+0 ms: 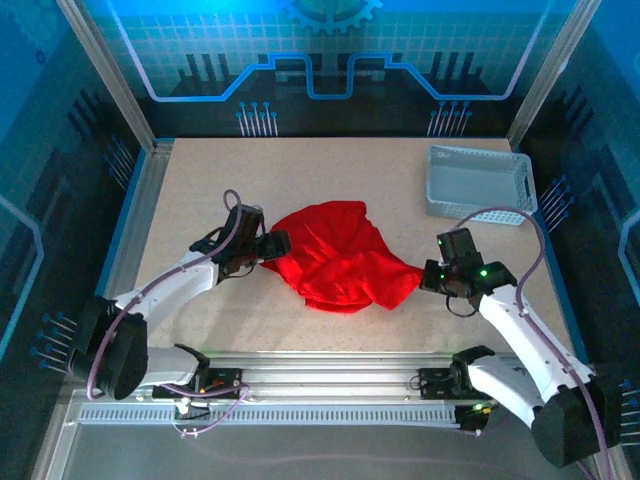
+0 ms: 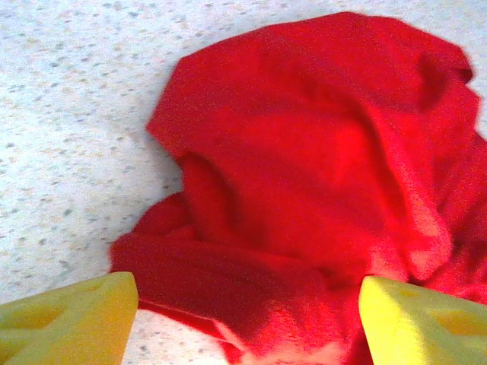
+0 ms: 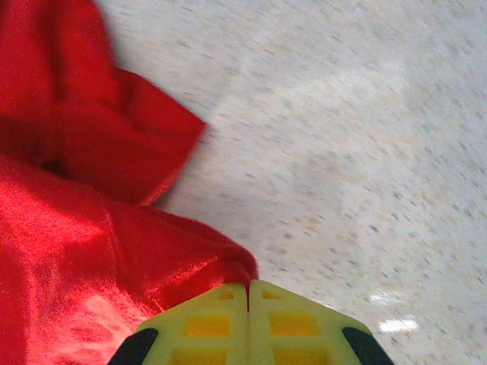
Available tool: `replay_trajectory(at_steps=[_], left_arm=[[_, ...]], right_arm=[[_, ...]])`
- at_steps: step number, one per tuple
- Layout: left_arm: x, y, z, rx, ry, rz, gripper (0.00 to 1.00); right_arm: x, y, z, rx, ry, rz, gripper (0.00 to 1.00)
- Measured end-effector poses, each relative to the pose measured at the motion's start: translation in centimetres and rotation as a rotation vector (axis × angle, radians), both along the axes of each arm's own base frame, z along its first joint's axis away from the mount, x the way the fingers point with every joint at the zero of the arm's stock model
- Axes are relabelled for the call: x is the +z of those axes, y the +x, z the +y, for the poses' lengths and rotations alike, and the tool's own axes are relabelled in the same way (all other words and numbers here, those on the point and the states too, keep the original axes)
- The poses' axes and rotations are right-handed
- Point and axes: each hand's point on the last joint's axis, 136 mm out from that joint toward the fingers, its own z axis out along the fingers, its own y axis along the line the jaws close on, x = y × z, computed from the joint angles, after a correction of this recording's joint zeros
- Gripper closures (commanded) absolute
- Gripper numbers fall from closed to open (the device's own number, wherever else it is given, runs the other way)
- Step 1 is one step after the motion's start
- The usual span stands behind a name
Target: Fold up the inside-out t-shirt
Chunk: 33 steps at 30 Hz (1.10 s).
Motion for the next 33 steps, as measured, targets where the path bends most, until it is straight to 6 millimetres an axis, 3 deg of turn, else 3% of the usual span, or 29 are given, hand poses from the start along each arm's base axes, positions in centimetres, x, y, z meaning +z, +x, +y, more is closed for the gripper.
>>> replay_trajectory(at_steps=[2, 4, 6, 8, 13, 16, 19, 24, 29, 33], left_arm=[[-0.9, 0.2, 0.2, 0.01, 0.025, 0.03, 0.22], [-2.1, 0.4, 0.1, 0.01, 0.042, 0.071, 0.26], [-3.5, 0.6, 0.0, 0.008, 0.059, 0.117, 0.38], [-4.7, 0.7, -0.2, 0.002, 0.064, 0.153, 0.51], [-5.8, 1.0, -1.5, -0.027, 0.02, 0.196, 0.88], [-5.1, 1.4, -2.7, -0.052, -0.014, 0.178, 0.99], [-3.9, 1.3, -4.3, -0.097, -0.031, 0.142, 1.0], [-0.2, -0.6, -8.1, -0.215, -0.069, 0.051, 1.0], [2.6, -4.3, -13.5, -0.39, -0.128, -0.014, 1.0], [3.9, -7.5, -17.3, -0.516, -0.166, -0.047, 0.82]], right_arm=[[-0.5, -0.2, -0.3, -0.03, 0.005, 0.022, 0.51], [-0.6, 0.0, -0.3, -0.04, -0.002, 0.037, 0.38], [-0.3, 0.4, -0.2, -0.024, -0.04, 0.035, 0.33], [0.9, 1.0, 1.3, 0.05, -0.067, -0.012, 0.28], [4.1, 1.9, 9.0, 0.338, -0.045, -0.149, 0.23], [2.5, 2.5, 12.3, 0.405, -0.017, -0.121, 0.23], [-1.4, 2.7, 13.8, 0.405, -0.002, -0.014, 0.25], [-6.8, 2.5, 13.5, 0.344, -0.025, 0.149, 0.27], [-8.0, 6.1, 10.2, 0.189, 0.021, 0.179, 0.28], [-7.2, 11.4, 9.0, 0.131, 0.03, 0.131, 0.28]])
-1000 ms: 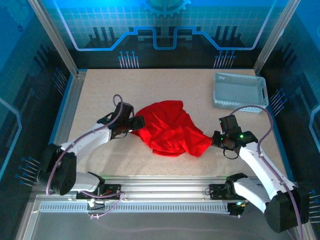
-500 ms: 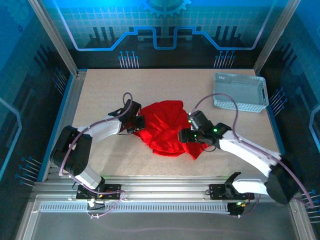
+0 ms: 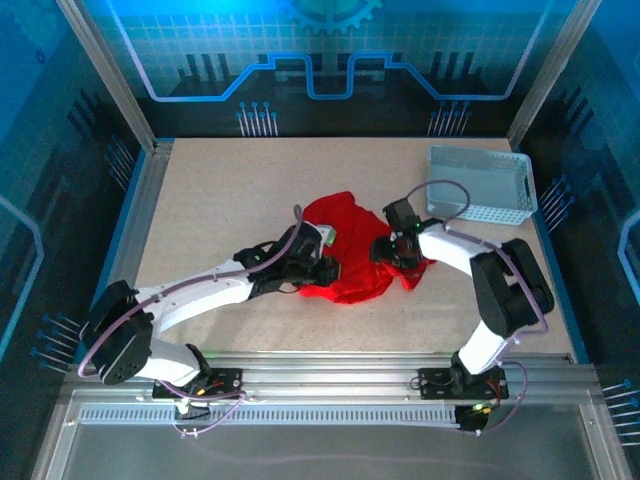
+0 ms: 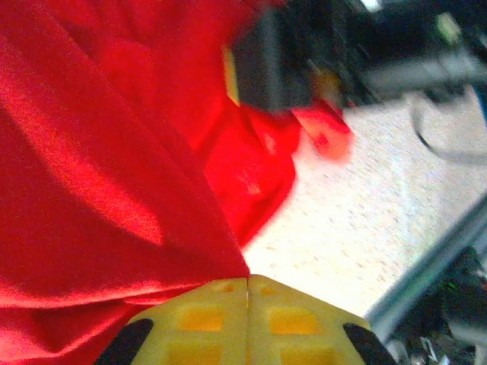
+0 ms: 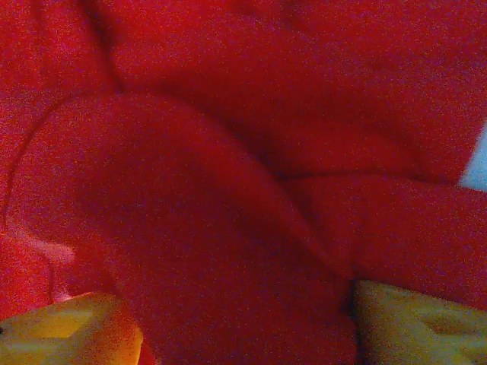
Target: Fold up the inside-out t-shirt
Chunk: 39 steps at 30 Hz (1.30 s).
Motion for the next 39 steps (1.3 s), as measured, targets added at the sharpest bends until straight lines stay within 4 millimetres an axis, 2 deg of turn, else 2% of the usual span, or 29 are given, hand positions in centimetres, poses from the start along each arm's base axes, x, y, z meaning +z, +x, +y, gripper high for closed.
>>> replay_trajectory(at_steps=[1, 3, 4, 7, 8, 10, 12, 14, 17, 21, 25, 28, 30, 33, 35, 38, 39], left_arm=[[0.3, -0.1, -0.1, -0.003, -0.006, -0.005, 0.78], [1.0, 0.4, 0.5, 0.026, -0.022, -0.02, 0.59], [1.2, 1.0, 1.2, 0.049, -0.024, -0.027, 0.56], [1.6, 3.4, 4.6, 0.171, -0.018, -0.04, 0.5], [1.5, 4.5, 6.4, 0.229, -0.011, -0.038, 0.47], [0.9, 6.4, 10.0, 0.34, 0.013, -0.018, 0.45], [-0.3, 8.0, 13.9, 0.459, 0.045, 0.018, 0.41], [-1.5, 9.0, 16.4, 0.536, 0.063, 0.058, 0.39], [-4.3, 9.9, 18.2, 0.588, 0.078, 0.147, 0.35], [-8.7, 10.3, 18.2, 0.596, 0.075, 0.288, 0.32], [-10.9, 11.0, 16.8, 0.573, 0.031, 0.363, 0.34], [-11.4, 11.7, 15.5, 0.559, -0.008, 0.387, 0.46], [-11.4, 12.1, 14.4, 0.536, -0.026, 0.387, 0.64], [-11.0, 12.4, 12.9, 0.507, -0.053, 0.378, 0.86], [-10.8, 12.5, 12.4, 0.495, -0.066, 0.372, 1.0], [-10.3, 12.5, 12.3, 0.485, -0.069, 0.36, 1.0], [-9.9, 12.5, 12.4, 0.487, -0.069, 0.353, 1.0]], right_arm=[[0.2, 1.0, 0.1, 0.002, 0.002, -0.013, 0.28], [1.1, 2.5, 0.7, 0.022, 0.006, -0.049, 0.26], [1.5, 2.8, 0.9, 0.03, 0.006, -0.062, 0.25], [3.1, 2.7, 1.5, 0.072, -0.011, -0.109, 0.23], [3.9, 2.3, 1.9, 0.093, -0.019, -0.131, 0.22], [5.6, 1.2, 3.2, 0.148, -0.031, -0.178, 0.2], [7.6, -0.8, 5.6, 0.233, -0.025, -0.23, 0.19], [9.2, -3.0, 8.2, 0.32, -0.001, -0.272, 0.19], [10.2, -6.4, 11.4, 0.437, 0.037, -0.301, 0.18], [9.2, -9.6, 13.2, 0.535, 0.03, -0.288, 0.16], [6.9, -9.3, 13.1, 0.531, -0.049, -0.256, 0.21], [4.8, -8.9, 12.6, 0.523, -0.121, -0.219, 0.35], [4.5, -8.6, 12.3, 0.521, -0.153, -0.214, 0.53], [5.6, -7.8, 12.3, 0.511, -0.176, -0.247, 0.77], [6.6, -7.1, 12.3, 0.504, -0.184, -0.276, 0.89], [8.1, -6.1, 11.6, 0.486, -0.194, -0.313, 1.0], [8.8, -5.8, 11.2, 0.478, -0.198, -0.325, 1.0]])
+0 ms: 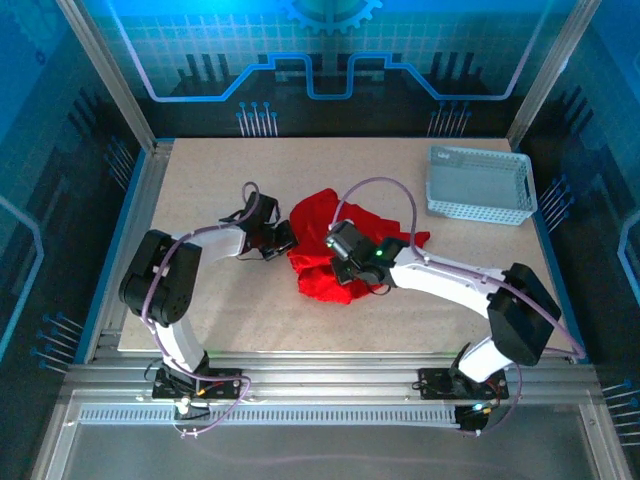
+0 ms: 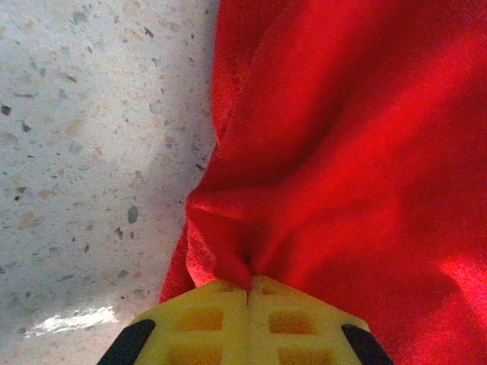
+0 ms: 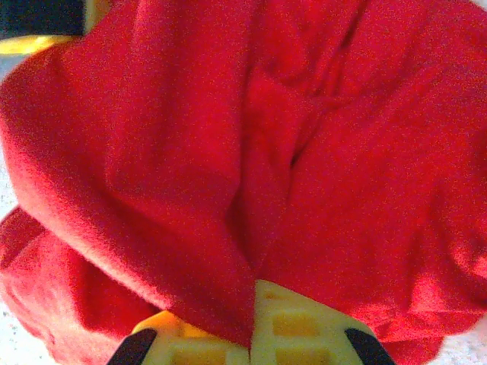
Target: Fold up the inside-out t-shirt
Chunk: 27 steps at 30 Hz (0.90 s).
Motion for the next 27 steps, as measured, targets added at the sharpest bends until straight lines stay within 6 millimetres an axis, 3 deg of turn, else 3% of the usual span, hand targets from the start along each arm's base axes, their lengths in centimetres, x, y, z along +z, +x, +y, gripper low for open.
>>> replay_trajectory(at_steps=[2, 4, 7, 8, 12, 15, 17, 19, 23, 25, 27], left_arm=[[1.8, -0.1, 0.4, 0.002, 0.019, -0.03, 1.0], [5.2, 0.0, 1.2, 0.012, 0.049, -0.104, 1.0], [13.9, -0.2, 3.0, 0.043, 0.086, -0.323, 1.0], [17.9, -0.6, 3.7, 0.059, 0.097, -0.427, 1.0], [30.6, -4.6, 6.1, 0.104, 0.102, -0.758, 1.0], [35.2, -7.6, 6.2, 0.086, 0.077, -0.878, 1.0], [35.7, -8.3, 5.1, 0.04, 0.061, -0.887, 1.0], [34.2, -8.1, 3.2, -0.026, 0.052, -0.844, 1.0], [27.8, -5.9, -1.6, -0.171, 0.069, -0.661, 1.0], [23.9, -5.0, -3.1, -0.219, 0.093, -0.558, 1.0], [20.9, -5.1, -3.5, -0.247, 0.116, -0.476, 1.0]], right_arm=[[1.6, 0.6, -0.7, -0.004, -0.001, -0.032, 1.0], [4.1, 1.3, -1.0, 0.006, 0.006, -0.082, 1.0], [9.2, 1.9, -0.9, 0.047, 0.051, -0.184, 1.0], [11.3, 1.9, -0.7, 0.065, 0.076, -0.225, 1.0], [18.5, 1.4, -0.6, 0.126, 0.193, -0.357, 1.0], [20.5, 1.4, -1.3, 0.133, 0.272, -0.376, 1.0], [20.0, 2.1, -2.3, 0.105, 0.306, -0.359, 1.0], [17.9, 2.9, -3.8, 0.054, 0.312, -0.307, 1.0], [11.4, 3.9, -7.4, -0.073, 0.26, -0.169, 0.98], [8.9, 3.7, -8.6, -0.11, 0.228, -0.107, 0.94], [7.6, 3.4, -9.0, -0.13, 0.214, -0.072, 0.8]])
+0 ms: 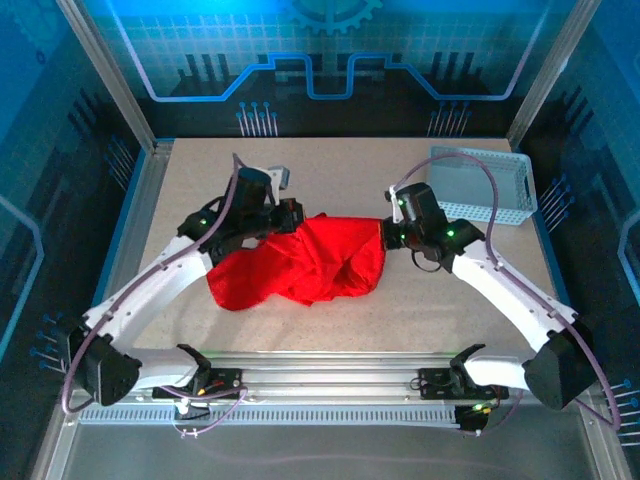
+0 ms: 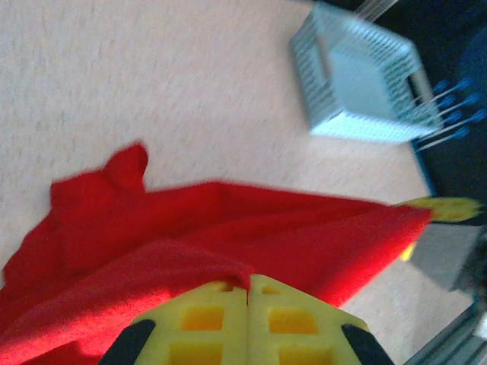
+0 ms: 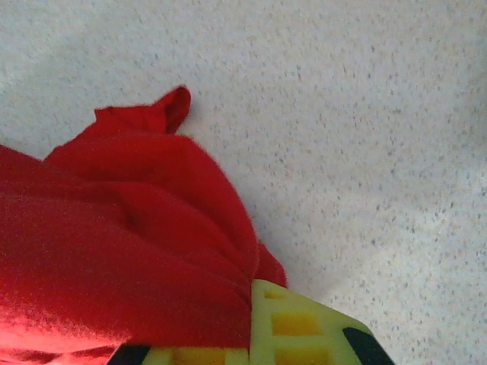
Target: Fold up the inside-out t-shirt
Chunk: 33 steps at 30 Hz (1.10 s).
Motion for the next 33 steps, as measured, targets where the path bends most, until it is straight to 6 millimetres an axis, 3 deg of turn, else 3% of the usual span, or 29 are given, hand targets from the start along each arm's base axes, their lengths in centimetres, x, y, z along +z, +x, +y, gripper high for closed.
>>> replay_trajectory(at_steps=[5, 7, 13, 18, 22, 23, 24, 28, 31, 33], left_arm=[[-4.6, 0.3, -1.8, -0.04, 0.035, 0.104, 1.0], [-6.1, 0.0, -1.6, -0.04, 0.055, 0.136, 1.0], [-6.9, 0.7, -0.1, 0.016, 0.088, 0.137, 1.0], [-10.3, 2.4, 6.4, 0.194, 0.132, 0.207, 1.0], [-13.3, 2.3, 11.4, 0.325, 0.169, 0.279, 1.0], [-13.8, 2.2, 12.3, 0.347, 0.175, 0.295, 0.97], [-14.2, 2.1, 12.9, 0.363, 0.182, 0.307, 0.85], [-15.7, 2.4, 13.4, 0.368, 0.281, 0.387, 0.64], [-15.4, 2.7, 11.1, 0.305, 0.391, 0.357, 0.46], [-13.9, 1.4, 8.0, 0.217, 0.415, 0.288, 0.4]], right_arm=[[-2.4, 0.7, -1.8, -0.073, -0.008, 0.064, 0.55], [-2.9, 0.4, -1.8, -0.07, -0.013, 0.078, 0.51], [-3.8, -0.6, -0.3, -0.01, 0.006, 0.095, 0.45], [-7.6, -2.6, 0.5, 0.011, 0.018, 0.181, 0.37], [-10.6, -3.0, 1.3, -0.005, -0.008, 0.263, 0.32], [-11.6, -2.9, 1.5, -0.012, -0.017, 0.289, 0.32], [-12.8, -2.8, 1.6, -0.021, -0.031, 0.322, 0.35], [-15.4, -2.5, 2.0, -0.045, -0.067, 0.389, 0.42], [-14.6, -1.8, 2.7, -0.035, -0.075, 0.359, 0.62], [-13.2, -1.1, 3.3, -0.02, -0.064, 0.318, 0.8]])
